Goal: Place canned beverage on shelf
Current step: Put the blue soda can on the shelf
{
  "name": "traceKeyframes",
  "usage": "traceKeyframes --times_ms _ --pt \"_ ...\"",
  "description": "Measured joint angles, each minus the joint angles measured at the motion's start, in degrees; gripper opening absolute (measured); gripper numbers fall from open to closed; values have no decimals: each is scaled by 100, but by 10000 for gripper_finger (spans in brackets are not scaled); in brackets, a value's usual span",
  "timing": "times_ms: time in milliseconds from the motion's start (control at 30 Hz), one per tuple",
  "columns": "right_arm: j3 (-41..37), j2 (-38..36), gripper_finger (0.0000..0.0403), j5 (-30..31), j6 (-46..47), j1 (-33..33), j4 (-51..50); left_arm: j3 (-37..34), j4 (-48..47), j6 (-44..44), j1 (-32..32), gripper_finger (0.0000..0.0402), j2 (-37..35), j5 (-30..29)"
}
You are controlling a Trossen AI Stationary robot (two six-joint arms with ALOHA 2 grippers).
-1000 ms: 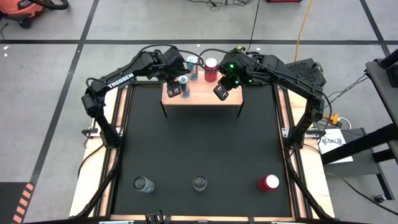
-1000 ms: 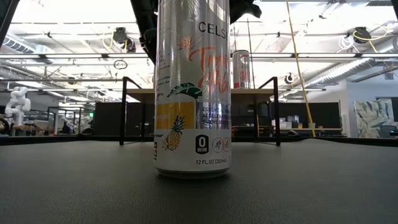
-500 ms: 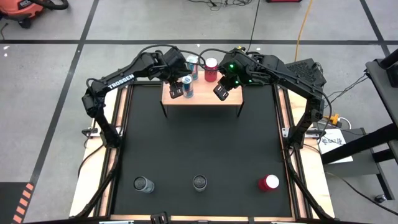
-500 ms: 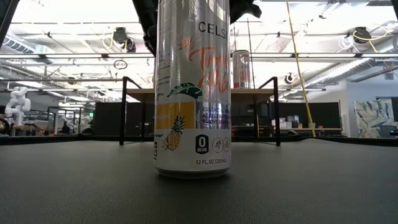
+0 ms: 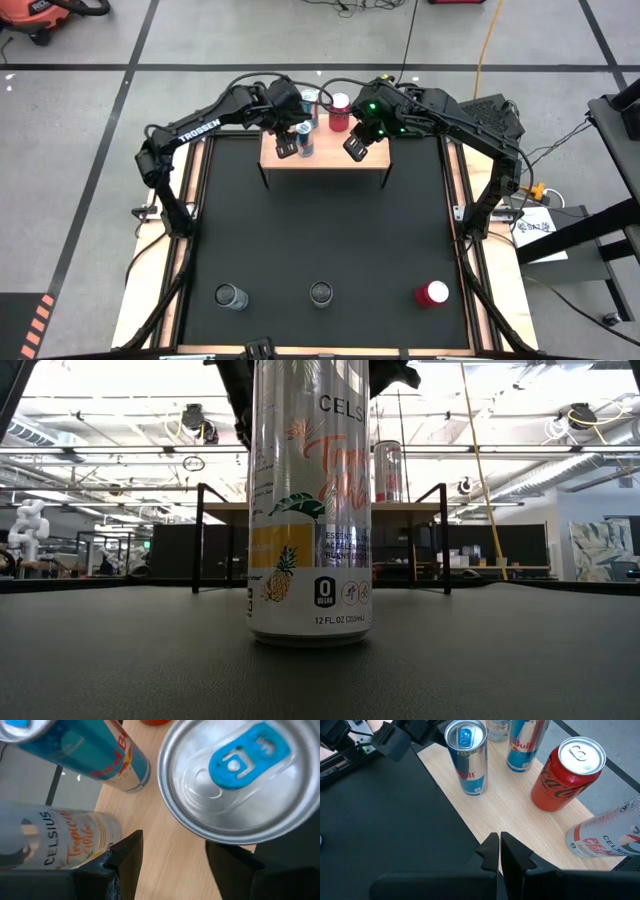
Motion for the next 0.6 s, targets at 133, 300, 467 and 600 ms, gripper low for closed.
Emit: traceKeyframes --times_ms 133,300,467,600 --pt "0 0 0 0 0 0 0 0 9 101 23 216 3 -111" --pt "0 0 0 0 0 0 0 0 -25 105 22 216 4 -128" --pt "0 0 0 0 0 0 0 0 28 109 22 216 4 -132" --pt "-2 0 0 0 0 -1 0 0 58 110 22 216 4 -132"
